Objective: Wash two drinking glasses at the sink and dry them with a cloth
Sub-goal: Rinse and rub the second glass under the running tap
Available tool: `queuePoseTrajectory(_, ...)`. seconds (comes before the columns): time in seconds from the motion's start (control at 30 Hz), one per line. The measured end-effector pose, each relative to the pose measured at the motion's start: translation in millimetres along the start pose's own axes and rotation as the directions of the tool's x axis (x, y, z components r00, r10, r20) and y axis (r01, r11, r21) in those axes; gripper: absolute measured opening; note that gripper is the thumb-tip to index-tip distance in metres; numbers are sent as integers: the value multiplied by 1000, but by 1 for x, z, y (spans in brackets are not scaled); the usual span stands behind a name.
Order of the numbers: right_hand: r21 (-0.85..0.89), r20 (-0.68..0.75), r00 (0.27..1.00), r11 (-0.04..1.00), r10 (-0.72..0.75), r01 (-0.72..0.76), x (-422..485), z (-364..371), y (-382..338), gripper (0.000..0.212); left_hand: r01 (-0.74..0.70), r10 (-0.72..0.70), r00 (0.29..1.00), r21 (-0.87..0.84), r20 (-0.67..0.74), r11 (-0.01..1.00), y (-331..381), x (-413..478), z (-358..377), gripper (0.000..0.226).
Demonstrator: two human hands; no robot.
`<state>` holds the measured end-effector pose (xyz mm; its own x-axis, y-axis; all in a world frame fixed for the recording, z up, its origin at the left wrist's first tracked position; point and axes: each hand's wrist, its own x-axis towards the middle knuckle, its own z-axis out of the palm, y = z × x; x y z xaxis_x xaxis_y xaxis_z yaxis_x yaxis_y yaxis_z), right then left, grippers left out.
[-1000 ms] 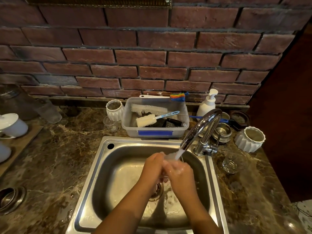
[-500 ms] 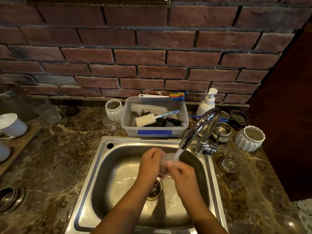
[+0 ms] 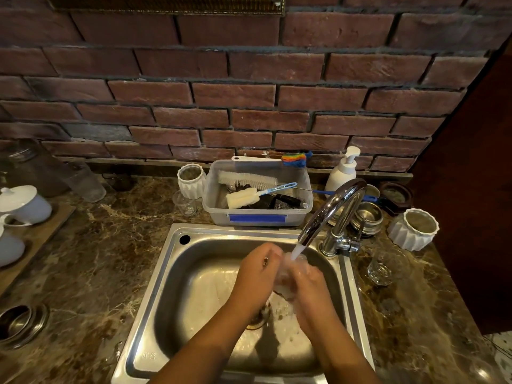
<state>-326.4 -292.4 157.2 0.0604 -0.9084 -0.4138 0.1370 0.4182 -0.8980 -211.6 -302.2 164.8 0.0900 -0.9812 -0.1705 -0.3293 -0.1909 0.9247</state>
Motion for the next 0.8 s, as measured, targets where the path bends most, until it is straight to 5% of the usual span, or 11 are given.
queuePoseTrajectory(0.03, -198, 2, 993, 973, -121, 119, -1, 0, -2, 30, 185, -187, 982, -176, 3, 967, 1, 1, 1, 19)
queuePoseTrajectory(0.1, -488, 120, 943, 808, -311, 329, -4, -2, -5, 25, 506, -485, 857, -453, 172, 734, -1, 2, 0, 22)
queuePoseTrajectory(0.2, -771, 414, 828, 338, -379, 540, -7, -10, -9, 19, 684, -500, 722, -602, 478, 412, -10, 2, -10, 37)
queuePoseTrajectory(0.23, -778, 470, 802, 256, -367, 573, -8, -12, -10, 19, 706, -471, 700, -619, 537, 343, -14, 1, -11, 41)
queuePoseTrajectory(0.33, -722, 387, 802, 392, -454, 570, -16, -7, -6, 21, 717, -420, 687, -646, 593, 263, -18, -2, -8, 54)
queuePoseTrajectory(0.47, -582, -25, 843, 693, -537, 425, -18, 6, 15, 74, 699, -326, 706, -694, 629, 173, -19, -9, 5, 51)
queuePoseTrajectory(0.63, -240, -159, 954, 947, -255, 213, -4, 8, 26, 99, 646, -356, 732, -758, 581, 94, -20, -11, 22, 41)
queuePoseTrajectory(0.7, -153, -142, 979, 980, -147, 125, 2, -1, 28, 81, 647, -438, 730, -737, 525, 196, -21, -11, 24, 40)
queuePoseTrajectory(0.8, -174, -90, 990, 980, -111, 94, 8, -15, 28, 57, 657, -598, 737, -537, 315, 528, -24, -10, 27, 44)
